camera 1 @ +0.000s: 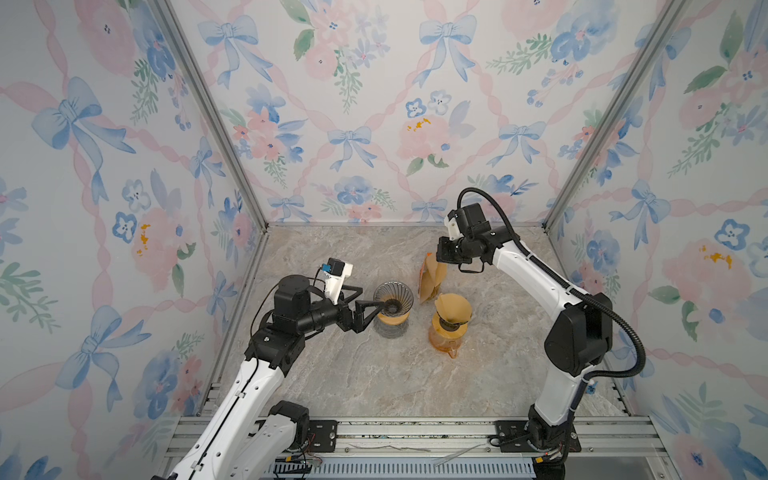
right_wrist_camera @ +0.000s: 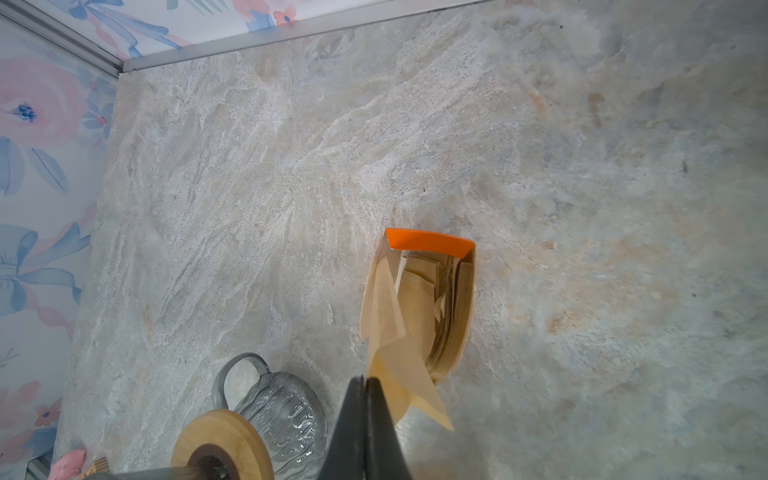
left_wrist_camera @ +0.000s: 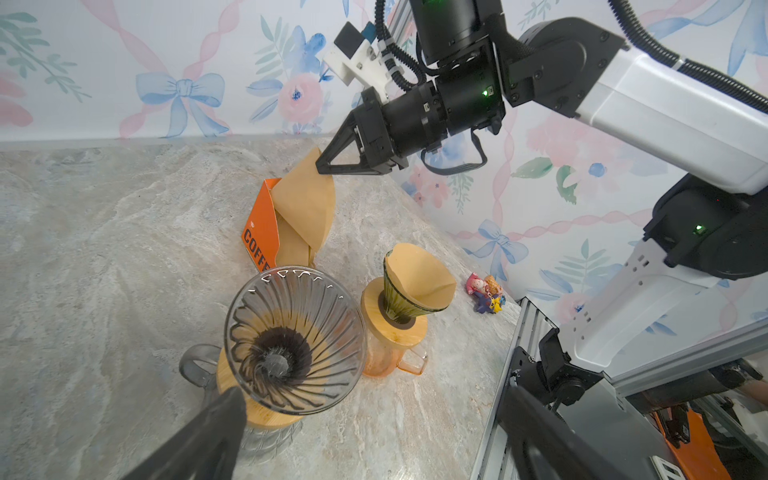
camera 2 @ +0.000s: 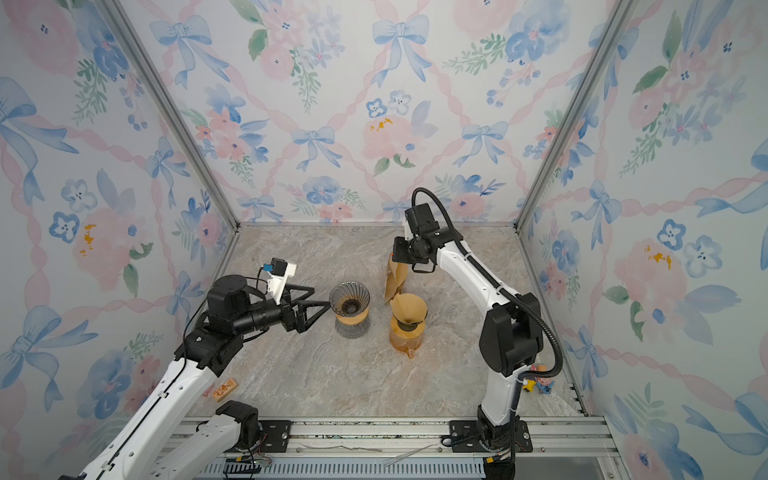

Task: Place the coffee filter in the dripper
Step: 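Pull the paper filter out and carry it over the glass dripper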

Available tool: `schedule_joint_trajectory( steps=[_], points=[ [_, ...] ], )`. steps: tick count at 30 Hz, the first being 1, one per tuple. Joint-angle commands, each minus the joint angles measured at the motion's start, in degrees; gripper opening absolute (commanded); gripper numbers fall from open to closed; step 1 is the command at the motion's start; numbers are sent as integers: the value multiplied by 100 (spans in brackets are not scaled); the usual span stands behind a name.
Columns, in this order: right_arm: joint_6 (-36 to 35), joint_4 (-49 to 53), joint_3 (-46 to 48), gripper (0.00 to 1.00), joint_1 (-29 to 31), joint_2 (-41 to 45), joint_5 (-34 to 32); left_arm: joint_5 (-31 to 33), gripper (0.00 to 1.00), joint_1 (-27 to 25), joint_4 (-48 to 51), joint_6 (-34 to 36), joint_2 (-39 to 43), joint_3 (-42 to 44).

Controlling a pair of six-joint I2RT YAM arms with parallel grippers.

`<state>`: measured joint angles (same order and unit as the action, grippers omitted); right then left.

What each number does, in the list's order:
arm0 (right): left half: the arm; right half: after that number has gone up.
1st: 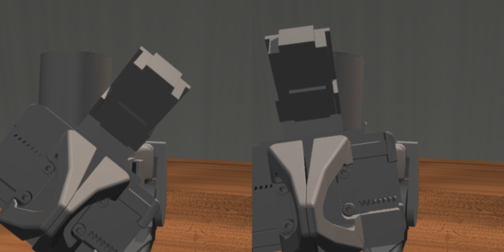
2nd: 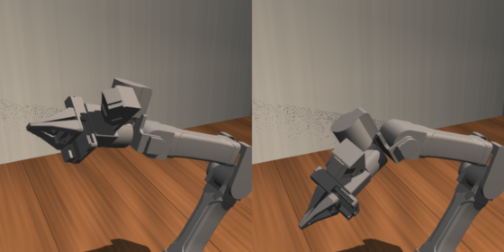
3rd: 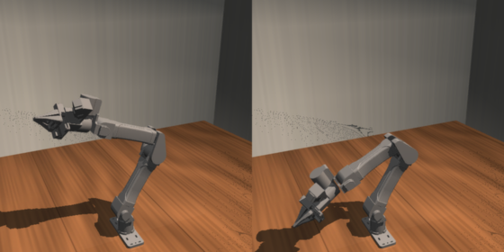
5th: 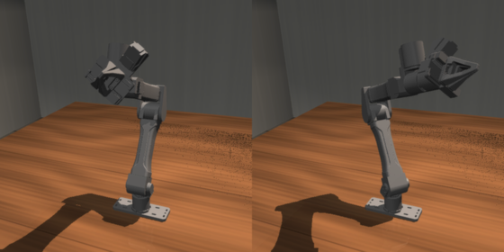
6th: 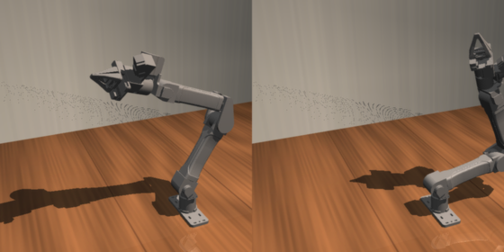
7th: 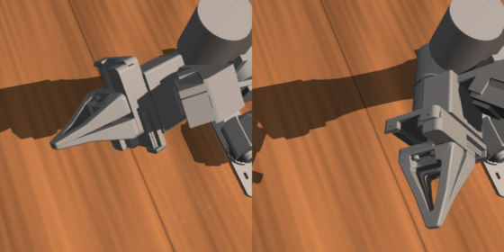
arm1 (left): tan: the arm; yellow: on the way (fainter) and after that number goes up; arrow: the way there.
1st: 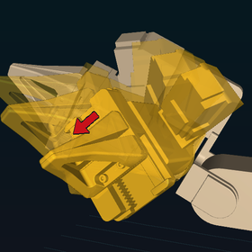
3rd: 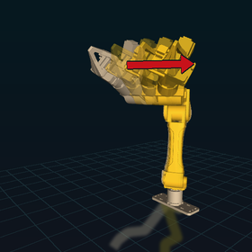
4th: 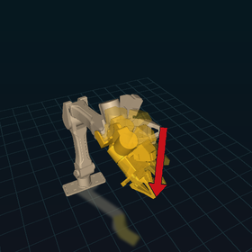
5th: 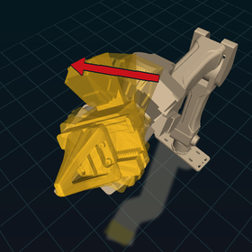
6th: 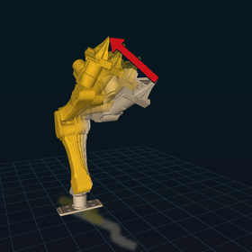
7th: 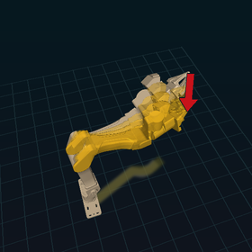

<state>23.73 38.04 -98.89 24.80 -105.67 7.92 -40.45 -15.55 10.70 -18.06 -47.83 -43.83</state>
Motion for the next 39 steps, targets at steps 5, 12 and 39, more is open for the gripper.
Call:
schedule_joint_trajectory(
  steps=[5, 12, 39],
  points=[
    [-327, -276, -341, 0, 9, 438, 104, -234, 98, 182, -278, -87, -91, 121],
    [-885, 293, -737, 0, 475, 755, -11, -5, 98, 179, -279, -101, -7, 129],
    [-1381, 3126, -2008, 0, 2371, 442, -740, 652, 98, 294, -255, -162, 215, 336]
  ],
)
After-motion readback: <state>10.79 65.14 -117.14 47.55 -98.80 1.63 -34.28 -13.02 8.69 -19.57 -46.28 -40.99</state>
